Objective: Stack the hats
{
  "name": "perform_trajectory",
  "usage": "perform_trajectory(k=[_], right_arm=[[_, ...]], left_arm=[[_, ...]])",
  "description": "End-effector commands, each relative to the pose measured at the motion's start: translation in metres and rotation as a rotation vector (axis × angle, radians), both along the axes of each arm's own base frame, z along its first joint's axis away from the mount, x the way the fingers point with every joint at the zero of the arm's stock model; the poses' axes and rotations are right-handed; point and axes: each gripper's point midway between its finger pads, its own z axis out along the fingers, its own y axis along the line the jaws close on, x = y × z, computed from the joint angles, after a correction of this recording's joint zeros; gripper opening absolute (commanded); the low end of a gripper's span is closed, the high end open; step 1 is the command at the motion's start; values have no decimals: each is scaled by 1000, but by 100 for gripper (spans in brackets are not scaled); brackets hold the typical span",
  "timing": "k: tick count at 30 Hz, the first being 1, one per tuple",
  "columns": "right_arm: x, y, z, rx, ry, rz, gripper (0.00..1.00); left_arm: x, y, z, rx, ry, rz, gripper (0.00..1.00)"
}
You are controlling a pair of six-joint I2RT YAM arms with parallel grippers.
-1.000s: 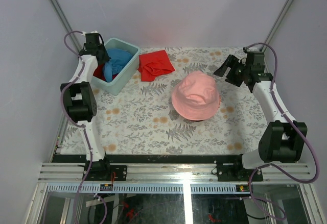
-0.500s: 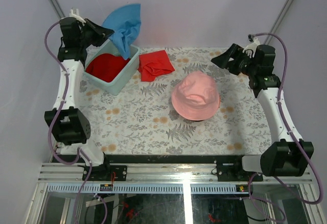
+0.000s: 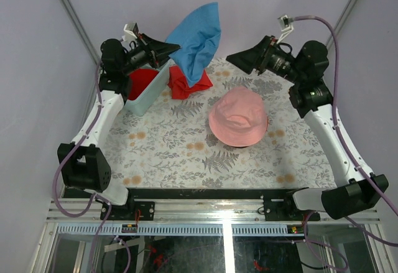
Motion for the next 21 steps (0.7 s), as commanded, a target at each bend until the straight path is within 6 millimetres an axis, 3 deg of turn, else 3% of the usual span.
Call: perform_trajectory(k=[1,8,14,16,18,21], right_arm=[[-6,30,7,-37,-33,-4,83],[-5,59,-18,-103,-12,-19,83],[-2,72,-13,-105,-25,-21,83],[-2,75,-10,-106,-26,-22,78],[-2,77,-9,-110,-22,-21,63],[-3,75,-8,-117,-6,-35,13]], left_arm=[[-35,-5,46,-63,-153,-29,0],[-53,-28,48,-91,-154,-81,0],[-63,-35,43,-87,-137,-98,0],[-65,-35,39,-86,-132,-101,0],[-64,-35,36,-82,-128,-97,0],[-58,-34,30,-60,-118,-82,0]])
